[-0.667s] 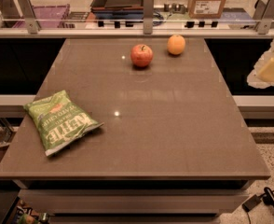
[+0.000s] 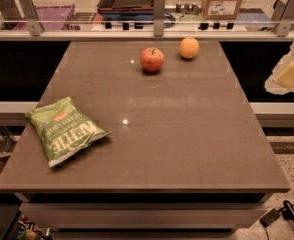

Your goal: Move orange near green jalapeno chip bag

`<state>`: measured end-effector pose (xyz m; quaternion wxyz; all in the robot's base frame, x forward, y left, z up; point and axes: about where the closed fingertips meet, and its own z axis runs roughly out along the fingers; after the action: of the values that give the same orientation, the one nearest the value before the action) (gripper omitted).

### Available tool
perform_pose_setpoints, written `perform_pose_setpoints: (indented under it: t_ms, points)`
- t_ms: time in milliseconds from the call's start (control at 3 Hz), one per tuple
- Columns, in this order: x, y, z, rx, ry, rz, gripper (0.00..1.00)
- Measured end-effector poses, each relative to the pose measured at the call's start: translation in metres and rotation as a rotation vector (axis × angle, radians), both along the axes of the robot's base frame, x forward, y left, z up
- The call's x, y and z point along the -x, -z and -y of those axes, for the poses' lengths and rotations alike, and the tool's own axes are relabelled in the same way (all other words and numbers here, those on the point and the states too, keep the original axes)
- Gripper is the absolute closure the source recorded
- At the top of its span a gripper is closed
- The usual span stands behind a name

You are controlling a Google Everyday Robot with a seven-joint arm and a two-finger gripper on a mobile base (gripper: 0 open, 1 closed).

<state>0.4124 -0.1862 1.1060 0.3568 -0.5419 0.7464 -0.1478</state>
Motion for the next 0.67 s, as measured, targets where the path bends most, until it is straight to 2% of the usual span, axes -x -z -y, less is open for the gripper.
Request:
perform_pose_setpoints:
  t_ms: [667]
  points:
    - [-0.035,-0.012,-0.016,-0.107,0.016,0.096,0.00]
